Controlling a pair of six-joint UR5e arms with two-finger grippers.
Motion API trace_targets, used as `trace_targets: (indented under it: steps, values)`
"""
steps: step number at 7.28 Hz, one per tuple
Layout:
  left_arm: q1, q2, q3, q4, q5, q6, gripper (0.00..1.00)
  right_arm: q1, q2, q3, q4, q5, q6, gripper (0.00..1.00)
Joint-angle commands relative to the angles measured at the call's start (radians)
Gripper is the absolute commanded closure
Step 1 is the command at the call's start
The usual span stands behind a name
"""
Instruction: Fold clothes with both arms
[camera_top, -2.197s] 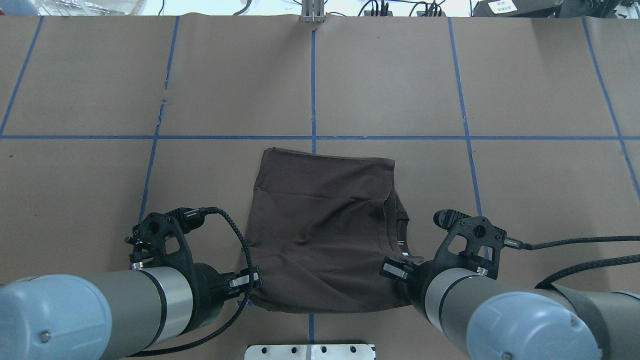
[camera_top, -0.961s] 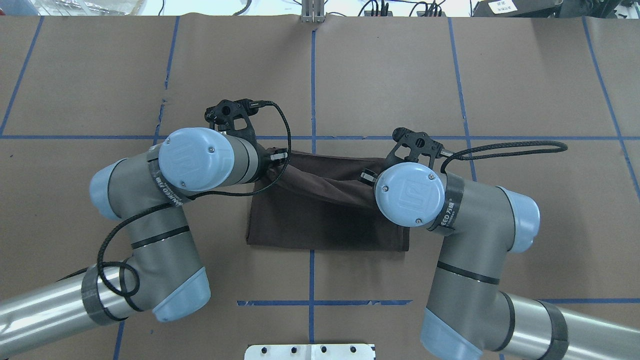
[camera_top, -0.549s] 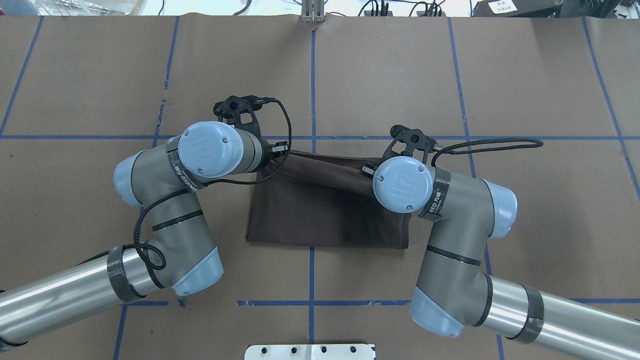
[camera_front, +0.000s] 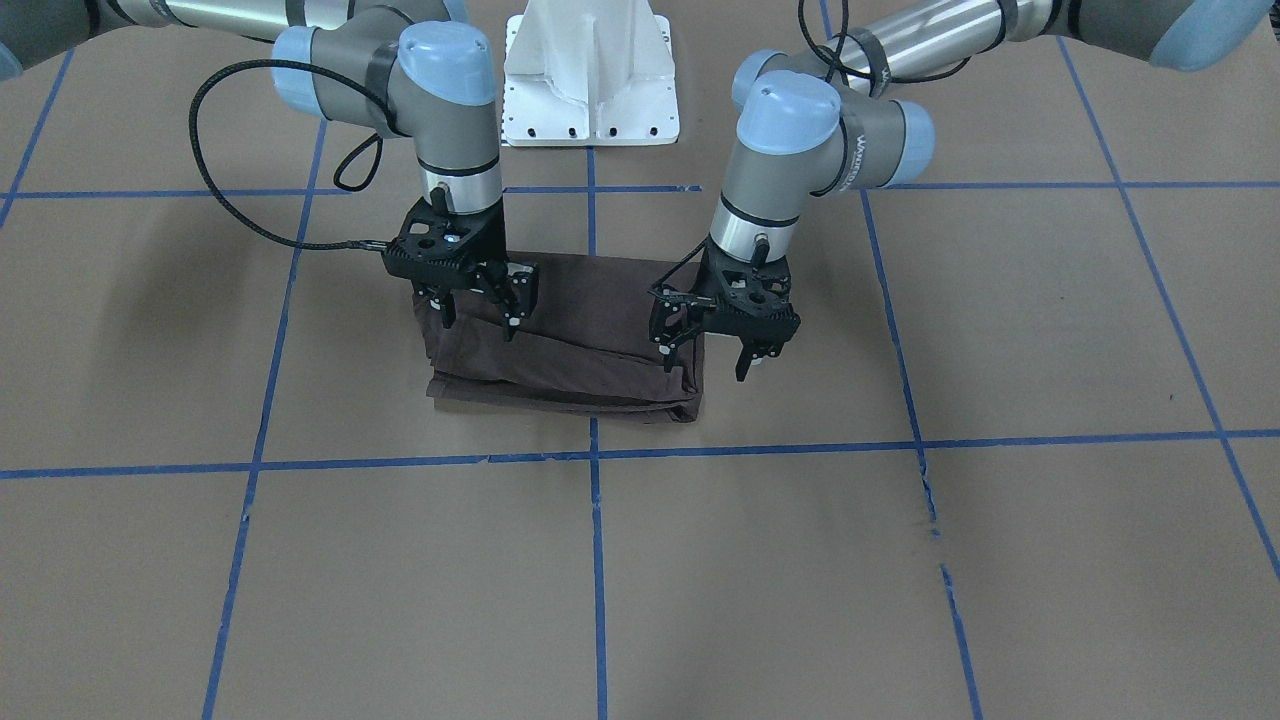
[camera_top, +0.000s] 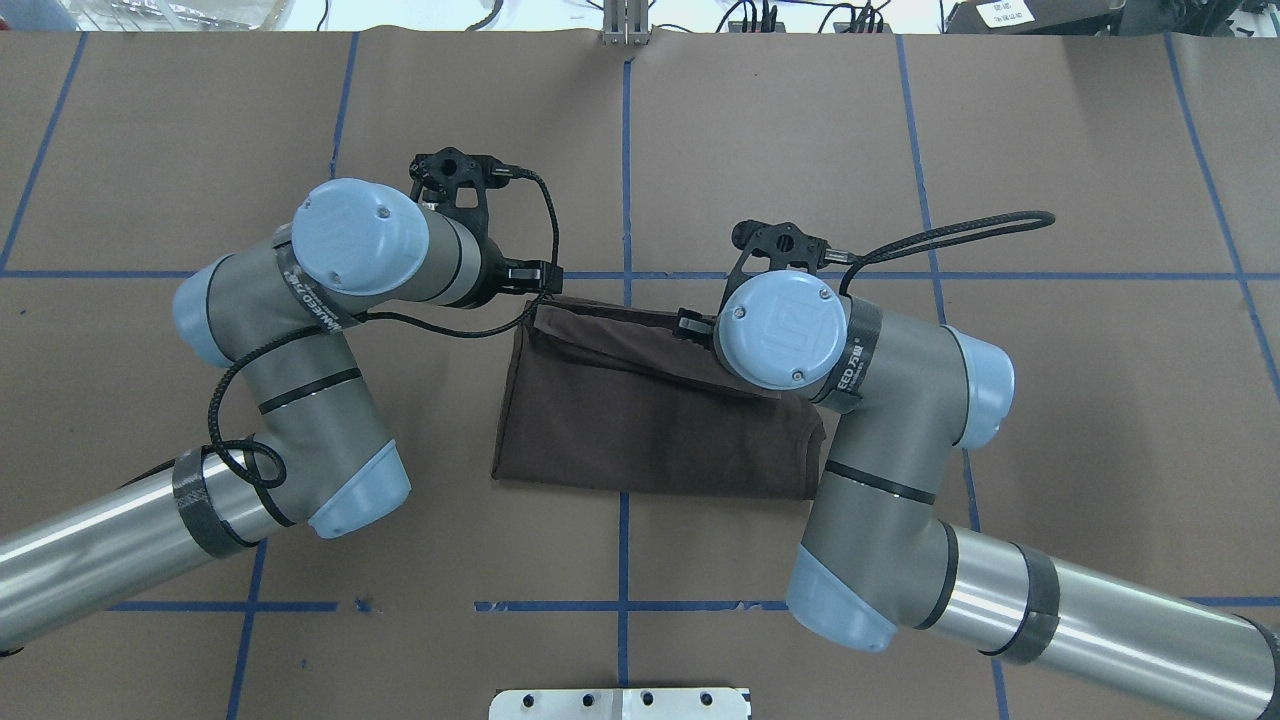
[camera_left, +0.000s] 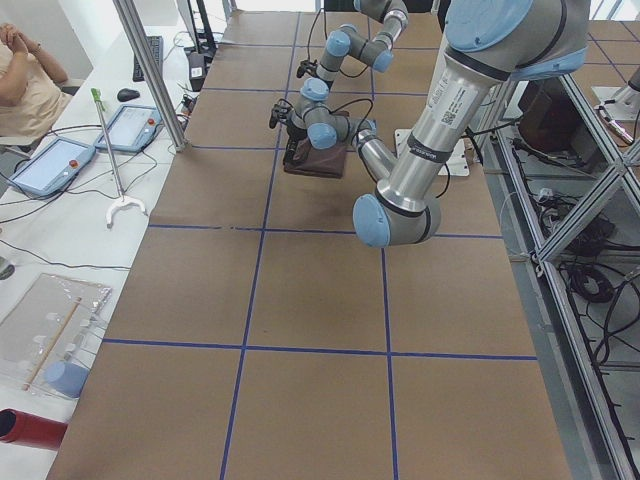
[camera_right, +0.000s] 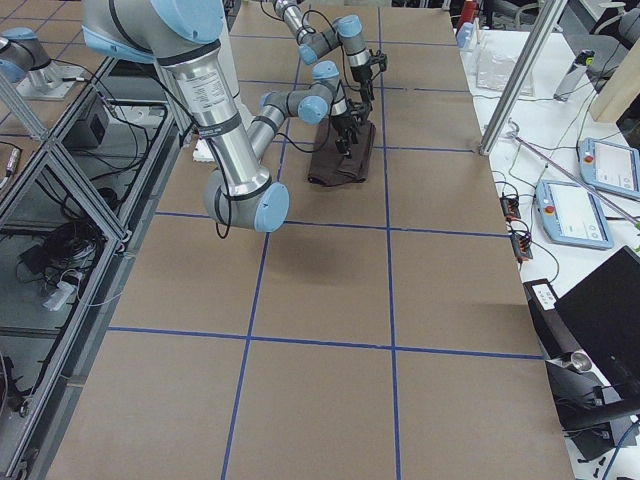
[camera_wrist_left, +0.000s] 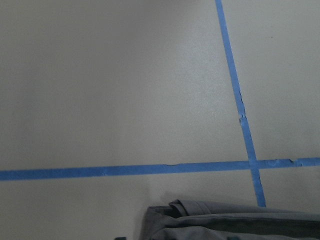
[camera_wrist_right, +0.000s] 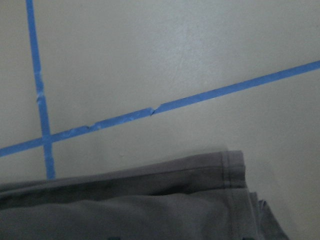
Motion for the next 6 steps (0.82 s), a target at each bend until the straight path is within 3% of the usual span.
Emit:
trace_targets:
  steps: [1, 3, 6]
  values:
    - [-0.011, 0.02, -0.003, -0.028, -0.016, 0.012, 0.0, -0.086, 0.016, -0.045, -0.002, -0.13, -0.118, 0.0]
    - [-0.011, 0.02, -0.004, -0.028, -0.016, 0.01, 0.0, -0.087, 0.011, -0.107, -0.002, -0.153, -0.233, 0.0]
    - [-0.011, 0.028, -0.003, -0.029, -0.016, 0.009, 0.0, -0.086, 0.013, -0.138, -0.004, -0.159, -0.256, 0.0]
